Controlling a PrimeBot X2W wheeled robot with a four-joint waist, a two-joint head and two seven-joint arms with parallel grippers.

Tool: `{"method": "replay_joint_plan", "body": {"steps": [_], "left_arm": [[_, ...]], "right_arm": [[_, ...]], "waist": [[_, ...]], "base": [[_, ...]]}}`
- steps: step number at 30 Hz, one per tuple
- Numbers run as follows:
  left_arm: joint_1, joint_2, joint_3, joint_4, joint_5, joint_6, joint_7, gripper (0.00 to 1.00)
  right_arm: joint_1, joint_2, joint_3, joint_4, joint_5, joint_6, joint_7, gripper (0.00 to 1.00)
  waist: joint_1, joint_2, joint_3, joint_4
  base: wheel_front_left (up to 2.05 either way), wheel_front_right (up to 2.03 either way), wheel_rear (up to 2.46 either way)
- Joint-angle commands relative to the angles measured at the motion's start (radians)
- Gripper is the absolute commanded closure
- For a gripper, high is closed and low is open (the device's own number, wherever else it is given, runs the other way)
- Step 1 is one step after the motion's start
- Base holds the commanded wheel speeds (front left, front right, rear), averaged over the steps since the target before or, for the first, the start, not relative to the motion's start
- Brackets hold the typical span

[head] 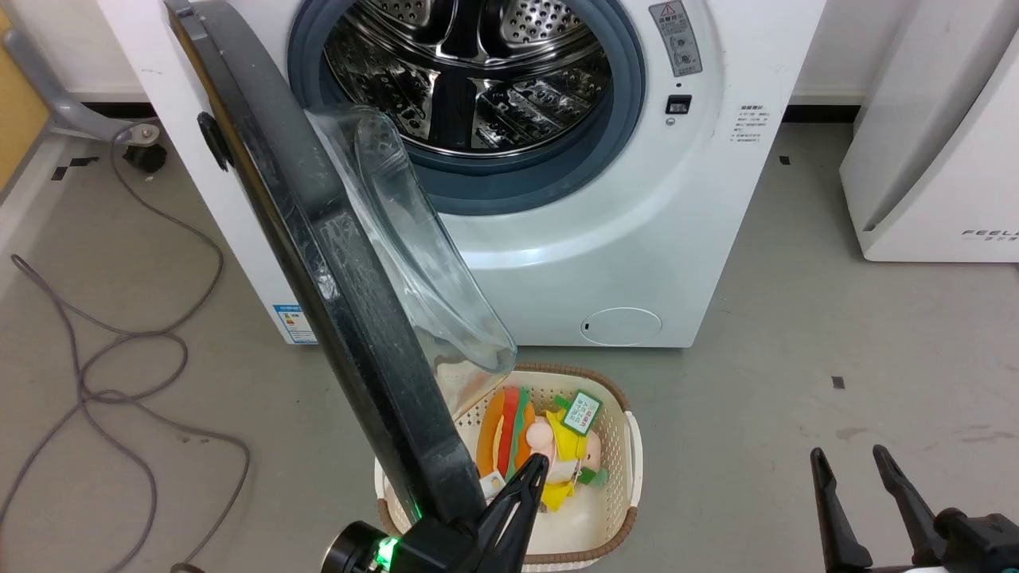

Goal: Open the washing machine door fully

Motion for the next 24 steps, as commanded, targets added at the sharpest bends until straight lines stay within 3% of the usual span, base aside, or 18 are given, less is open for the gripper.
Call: {"method": "replay_joint_plan", "body": {"steps": [1, 13, 24], "left_arm": [[-0.013, -0.005, 0.004, 0.006, 0.005, 0.003, -0.007, 1.0], [0.02, 0.004, 0.024, 0.023, -0.002, 0.044, -0.019, 1.0], [0.06, 0.018, 0.051, -0.022, -0.011, 0.078, -0.066, 1.0]], "right_arm": [[-0.01, 0.004, 0.0, 0.003, 0.005, 0.001, -0.003, 0.0], [-0.008, 0.004, -0.01, 0.013, 0.006, 0.001, -0.008, 0.0], [0.001, 0.004, -0.027, 0.001, -0.002, 0.001, 0.009, 0.0]], "waist": [[0.0, 0.0, 0.0, 0.0], [0.0, 0.0, -0.001, 0.042], [0.0, 0.0, -0.01, 0.216]], "base": [[0.0, 0.0, 0.0], [0.0, 0.0, 0.0], [0.0, 0.0, 0.0]]}}
